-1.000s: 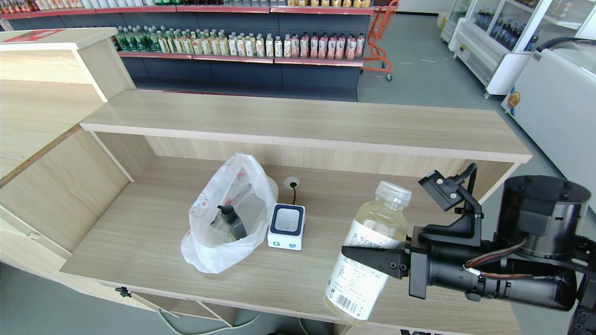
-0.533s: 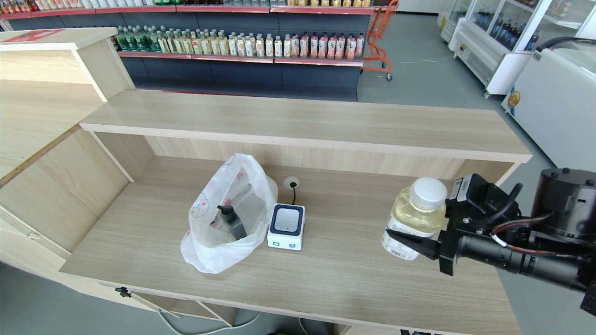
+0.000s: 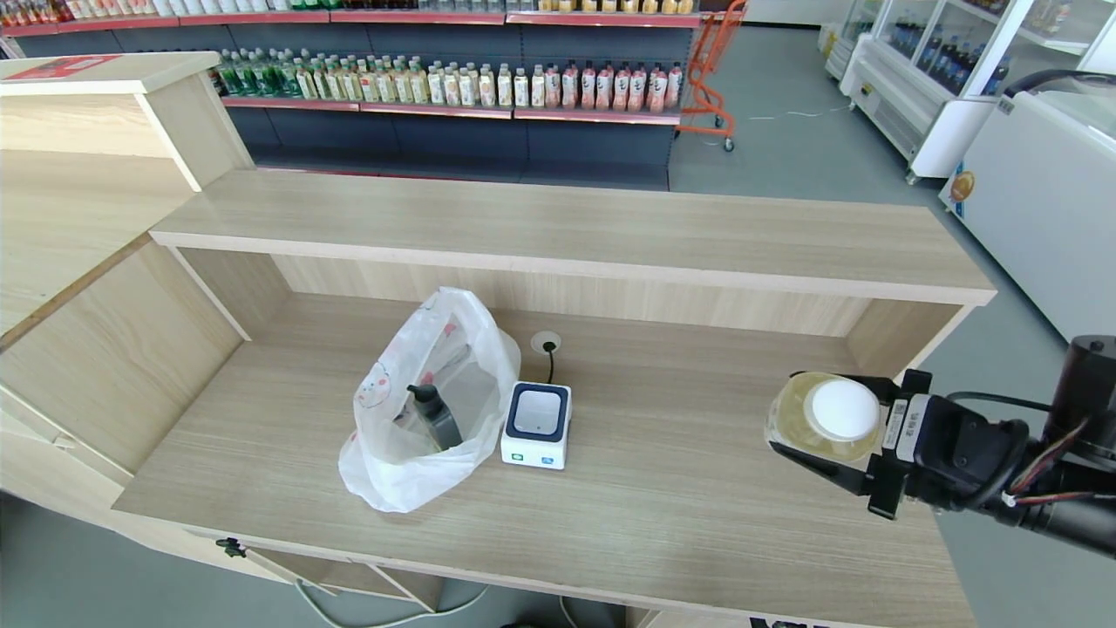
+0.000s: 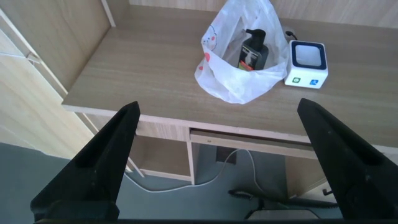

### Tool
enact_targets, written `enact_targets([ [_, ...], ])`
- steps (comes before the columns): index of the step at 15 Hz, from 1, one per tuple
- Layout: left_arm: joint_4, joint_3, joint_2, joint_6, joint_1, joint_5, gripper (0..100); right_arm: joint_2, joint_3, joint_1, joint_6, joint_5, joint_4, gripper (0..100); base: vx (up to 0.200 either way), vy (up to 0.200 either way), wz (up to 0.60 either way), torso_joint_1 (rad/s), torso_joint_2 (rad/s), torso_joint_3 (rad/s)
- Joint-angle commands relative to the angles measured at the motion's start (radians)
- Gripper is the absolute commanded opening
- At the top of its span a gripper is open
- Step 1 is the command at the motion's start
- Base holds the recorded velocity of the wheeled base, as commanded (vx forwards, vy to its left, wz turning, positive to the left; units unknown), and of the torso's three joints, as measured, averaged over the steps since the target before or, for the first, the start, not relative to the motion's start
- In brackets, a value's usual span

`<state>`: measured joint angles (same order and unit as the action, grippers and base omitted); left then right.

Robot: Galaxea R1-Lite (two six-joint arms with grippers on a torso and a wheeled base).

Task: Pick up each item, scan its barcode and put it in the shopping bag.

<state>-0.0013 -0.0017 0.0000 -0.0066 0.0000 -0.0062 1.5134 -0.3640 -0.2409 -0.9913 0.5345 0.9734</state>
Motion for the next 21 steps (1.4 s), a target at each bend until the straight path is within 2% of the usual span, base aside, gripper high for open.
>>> enact_targets([
  [1, 0.0, 0.0, 0.0, 0.0, 0.0, 0.0, 100, -0.007, 0.014, 0.002, -0.003, 0.002, 0.001, 0, 0.0, 0.0, 0.0, 0.0, 0.0, 0.0],
  [9, 0.0, 0.0, 0.0, 0.004, 0.0, 0.0, 100, -0.016, 0.033, -0.003, 0.01, 0.024, 0.001, 0, 0.0, 0.0, 0.0, 0.0, 0.0, 0.0],
  [21, 0.0, 0.0, 0.0, 0.004, 0.0, -0.001, 100, -0.022, 0.05, 0.005, 0.097, 0.094, 0.002, 0, 0.0, 0.2, 0.0, 0.003, 0.0, 0.003],
])
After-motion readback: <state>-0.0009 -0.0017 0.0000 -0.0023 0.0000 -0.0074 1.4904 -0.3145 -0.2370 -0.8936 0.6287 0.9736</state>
